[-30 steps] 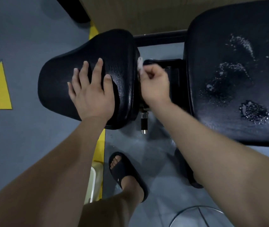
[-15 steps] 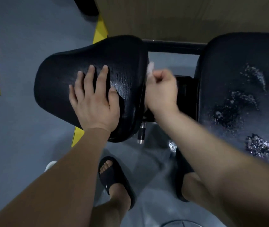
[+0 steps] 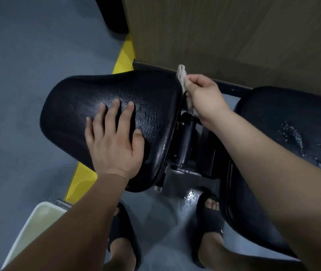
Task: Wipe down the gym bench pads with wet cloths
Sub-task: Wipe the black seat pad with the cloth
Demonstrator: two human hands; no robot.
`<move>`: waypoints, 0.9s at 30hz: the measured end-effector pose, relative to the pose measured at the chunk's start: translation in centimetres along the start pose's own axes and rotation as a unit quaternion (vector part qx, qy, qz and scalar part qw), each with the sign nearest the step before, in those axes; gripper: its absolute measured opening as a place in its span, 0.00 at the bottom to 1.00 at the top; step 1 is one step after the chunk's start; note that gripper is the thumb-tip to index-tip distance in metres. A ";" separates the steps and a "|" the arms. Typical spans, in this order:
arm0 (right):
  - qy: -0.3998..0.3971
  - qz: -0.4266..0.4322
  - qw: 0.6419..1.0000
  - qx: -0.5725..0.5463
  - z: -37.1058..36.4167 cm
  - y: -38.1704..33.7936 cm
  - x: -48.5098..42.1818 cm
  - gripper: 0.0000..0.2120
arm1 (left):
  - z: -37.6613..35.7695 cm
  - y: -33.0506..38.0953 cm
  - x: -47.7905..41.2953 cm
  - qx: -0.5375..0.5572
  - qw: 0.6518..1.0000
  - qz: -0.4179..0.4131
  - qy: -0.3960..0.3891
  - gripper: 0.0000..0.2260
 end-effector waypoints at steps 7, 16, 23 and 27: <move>-0.120 -0.034 0.990 0.065 -2.6 -3.0 -2.7 0.13 | 0.3 0.1 -0.3 0.002 1.000 0.002 0.007 0.27; -0.224 -0.039 0.957 0.178 -2.6 -4.0 -4.9 0.10 | 0.4 0.1 -0.2 -0.005 1.000 -0.002 0.003 0.27; -0.310 -0.038 0.919 0.240 -6.9 -5.3 -7.0 0.14 | 0.3 0.0 -0.3 -0.010 1.000 -0.009 -0.001 0.27; -0.390 -0.075 0.877 0.269 -11.4 -6.1 -6.5 0.10 | 0.1 -0.1 -0.4 -0.009 1.000 -0.009 -0.006 0.28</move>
Point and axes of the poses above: each hand's wrist, its own x-axis away from the middle knuckle, its own z-axis out of the back of the hand, y = z × x, the point moved 6 cm from there along -x, towards the middle knuckle, and after that the axes turned 2 degrees about z, right-handed, at the moved point
